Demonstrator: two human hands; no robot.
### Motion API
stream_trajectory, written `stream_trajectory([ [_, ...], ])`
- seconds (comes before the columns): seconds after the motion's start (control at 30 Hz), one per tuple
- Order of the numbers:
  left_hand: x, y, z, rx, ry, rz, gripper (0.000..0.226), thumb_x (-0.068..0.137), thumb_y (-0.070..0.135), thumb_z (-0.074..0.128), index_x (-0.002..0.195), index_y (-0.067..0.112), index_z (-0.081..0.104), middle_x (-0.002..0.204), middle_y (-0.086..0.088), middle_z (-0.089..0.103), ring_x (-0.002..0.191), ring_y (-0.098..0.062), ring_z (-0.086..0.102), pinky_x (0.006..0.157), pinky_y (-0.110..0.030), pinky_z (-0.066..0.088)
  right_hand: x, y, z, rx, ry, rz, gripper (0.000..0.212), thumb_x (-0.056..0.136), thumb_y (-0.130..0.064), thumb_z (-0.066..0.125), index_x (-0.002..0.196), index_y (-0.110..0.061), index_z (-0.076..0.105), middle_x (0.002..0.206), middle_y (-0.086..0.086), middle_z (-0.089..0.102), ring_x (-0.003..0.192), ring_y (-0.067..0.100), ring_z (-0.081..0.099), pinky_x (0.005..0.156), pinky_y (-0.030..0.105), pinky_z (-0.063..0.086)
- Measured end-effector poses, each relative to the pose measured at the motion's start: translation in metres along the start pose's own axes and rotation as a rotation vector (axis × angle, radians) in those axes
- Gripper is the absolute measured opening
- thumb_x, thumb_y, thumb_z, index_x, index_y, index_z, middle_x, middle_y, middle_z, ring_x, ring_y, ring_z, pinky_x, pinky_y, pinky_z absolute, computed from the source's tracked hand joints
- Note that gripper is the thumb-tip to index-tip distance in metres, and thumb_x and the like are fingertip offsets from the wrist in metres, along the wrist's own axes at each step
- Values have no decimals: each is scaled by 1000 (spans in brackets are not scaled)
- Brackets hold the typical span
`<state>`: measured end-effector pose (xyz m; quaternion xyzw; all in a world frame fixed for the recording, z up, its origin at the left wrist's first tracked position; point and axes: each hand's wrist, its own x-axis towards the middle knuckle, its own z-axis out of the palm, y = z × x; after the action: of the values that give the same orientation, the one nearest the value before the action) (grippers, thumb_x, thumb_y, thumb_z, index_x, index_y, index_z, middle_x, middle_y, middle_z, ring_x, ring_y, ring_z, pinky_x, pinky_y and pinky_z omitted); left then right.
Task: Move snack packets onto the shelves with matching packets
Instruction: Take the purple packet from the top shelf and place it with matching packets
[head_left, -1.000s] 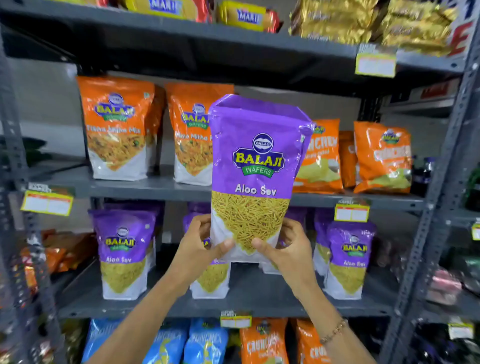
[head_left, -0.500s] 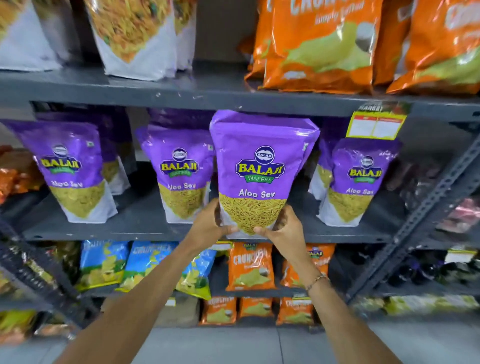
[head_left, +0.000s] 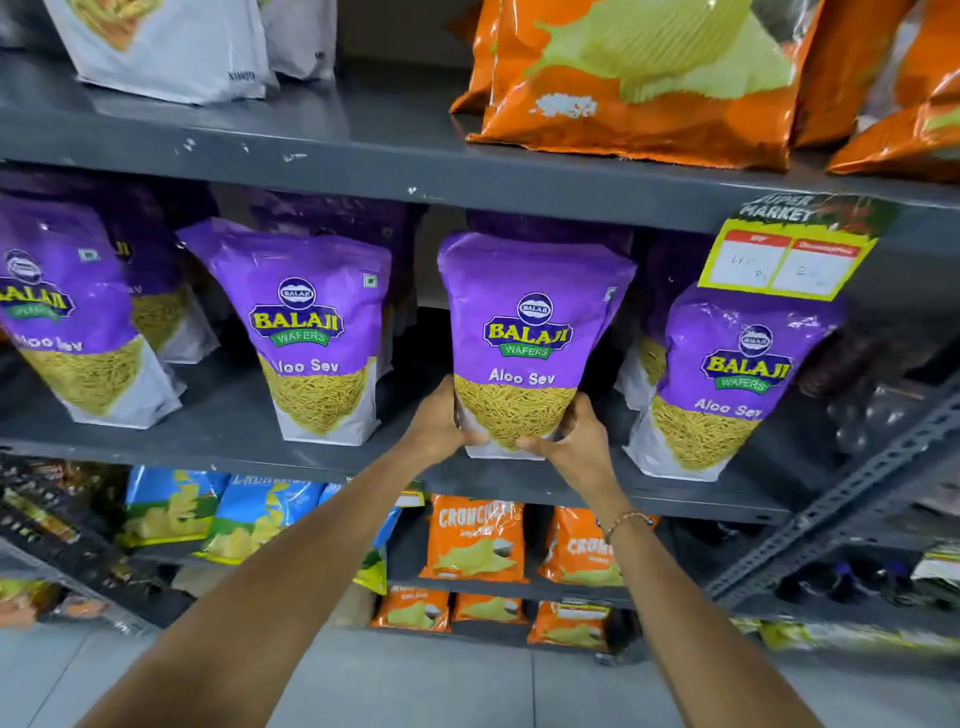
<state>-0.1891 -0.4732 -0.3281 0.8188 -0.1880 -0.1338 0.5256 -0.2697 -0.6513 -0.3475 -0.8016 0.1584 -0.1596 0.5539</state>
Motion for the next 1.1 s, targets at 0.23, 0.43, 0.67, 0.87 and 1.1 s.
stream_trajectory([
  [0.23, 9, 0, 9, 7, -17, -12, 76, 65, 0, 80, 130, 10, 42, 127, -9, 60, 112, -16, 55, 83, -25, 41, 7, 11, -4, -37, 6, 3, 78, 57, -16, 91, 121, -9, 48, 110, 3, 67, 103, 19, 65, 84, 30, 53],
  [0.43, 14, -5, 8, 11, -72, -12, 77, 68, 5, 78, 134, 15, 39, 130, -4, 58, 114, -16, 54, 91, -31, 46, 8, 13, -7, -54, 22, -7, 79, 56, -20, 92, 121, -11, 48, 113, 7, 68, 102, 18, 66, 82, 28, 53],
  [0.67, 13, -13, 8, -18, -105, -38, 75, 73, 6, 76, 135, 17, 36, 132, -6, 58, 117, -18, 55, 95, -29, 45, 10, 10, -11, -96, -35, -16, 77, 55, -26, 92, 114, -27, 42, 108, -5, 64, 102, 13, 64, 85, 29, 54],
  [0.87, 11, -14, 6, 40, -114, -25, 73, 74, 9, 75, 135, 16, 35, 132, -9, 58, 121, -24, 56, 102, -40, 47, 8, 6, -13, -120, -63, -18, 83, 56, -28, 91, 123, -17, 43, 111, -4, 62, 104, 14, 62, 85, 27, 52],
  [1.1, 1, -13, 7, 146, -139, -64, 64, 83, 16, 68, 137, 12, 34, 138, -9, 54, 125, -27, 52, 97, -30, 41, 10, 6, -12, -102, -100, 24, 92, 54, -33, 91, 129, -18, 39, 125, 3, 62, 117, 20, 58, 99, 42, 51],
])
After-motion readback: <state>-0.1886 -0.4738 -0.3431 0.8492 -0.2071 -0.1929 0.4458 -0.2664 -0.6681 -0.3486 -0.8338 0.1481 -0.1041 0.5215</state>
